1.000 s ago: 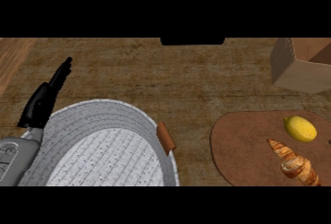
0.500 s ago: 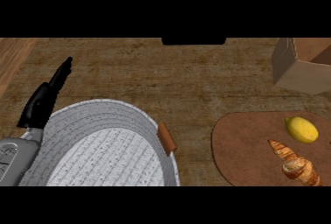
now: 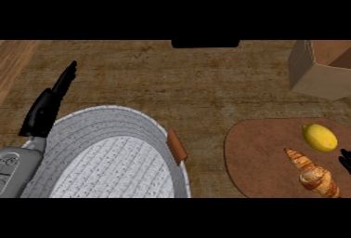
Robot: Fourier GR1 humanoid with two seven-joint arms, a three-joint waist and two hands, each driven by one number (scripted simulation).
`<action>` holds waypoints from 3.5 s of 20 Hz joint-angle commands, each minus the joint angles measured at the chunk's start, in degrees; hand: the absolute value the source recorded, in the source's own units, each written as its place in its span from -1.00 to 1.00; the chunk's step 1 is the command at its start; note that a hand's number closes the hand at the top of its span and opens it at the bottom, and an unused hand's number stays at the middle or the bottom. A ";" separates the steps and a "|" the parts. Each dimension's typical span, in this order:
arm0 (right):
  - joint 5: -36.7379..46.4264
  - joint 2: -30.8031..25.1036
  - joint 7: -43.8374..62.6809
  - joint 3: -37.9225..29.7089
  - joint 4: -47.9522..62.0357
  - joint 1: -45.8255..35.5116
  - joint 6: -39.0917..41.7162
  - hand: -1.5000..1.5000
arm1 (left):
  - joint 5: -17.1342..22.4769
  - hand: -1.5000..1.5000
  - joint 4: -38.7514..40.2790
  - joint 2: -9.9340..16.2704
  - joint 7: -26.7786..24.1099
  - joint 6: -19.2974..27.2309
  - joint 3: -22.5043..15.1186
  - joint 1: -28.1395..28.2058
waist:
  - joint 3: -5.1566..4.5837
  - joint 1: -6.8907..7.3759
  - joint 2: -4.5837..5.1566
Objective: Pick the croissant from the cutting board and place it in the cardboard box
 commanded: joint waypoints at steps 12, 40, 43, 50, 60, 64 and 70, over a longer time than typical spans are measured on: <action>6.25 3.14 3.51 5.14 5.07 -7.69 0.43 -1.00 | 0.64 0.00 3.67 -5.68 1.40 1.05 -2.75 4.84 | -1.49 0.00 1.26; 31.14 6.57 24.88 5.44 5.82 -21.35 -1.54 1.00 | 1.03 0.00 0.00 -3.46 2.06 -1.63 -5.63 2.14 | -2.35 5.98 3.64; 36.09 8.61 34.46 8.00 5.58 -29.63 4.47 1.00 | 1.53 0.00 1.27 -4.19 3.12 -1.32 -6.22 0.29 | -2.14 5.82 3.14; 46.60 12.50 53.98 11.47 4.07 -49.01 15.91 1.00 | 1.84 0.00 1.87 -4.46 4.75 0.00 -6.41 2.02 | -1.80 3.15 1.04; 48.75 12.09 67.35 5.15 6.55 -67.14 27.73 1.00 | 2.21 0.00 3.57 -3.59 -0.98 0.57 -3.90 6.24 | -1.66 0.79 1.10; 46.88 8.70 67.71 -0.21 6.97 -69.78 27.89 1.00 | 1.25 0.00 2.98 -3.69 -1.35 1.57 -4.09 7.44 | -1.58 0.23 1.09; 44.56 3.09 64.12 -5.51 14.12 -69.43 27.50 1.00 | 1.40 0.00 2.71 -4.40 0.54 1.48 -4.17 5.59 | -1.51 -0.26 1.40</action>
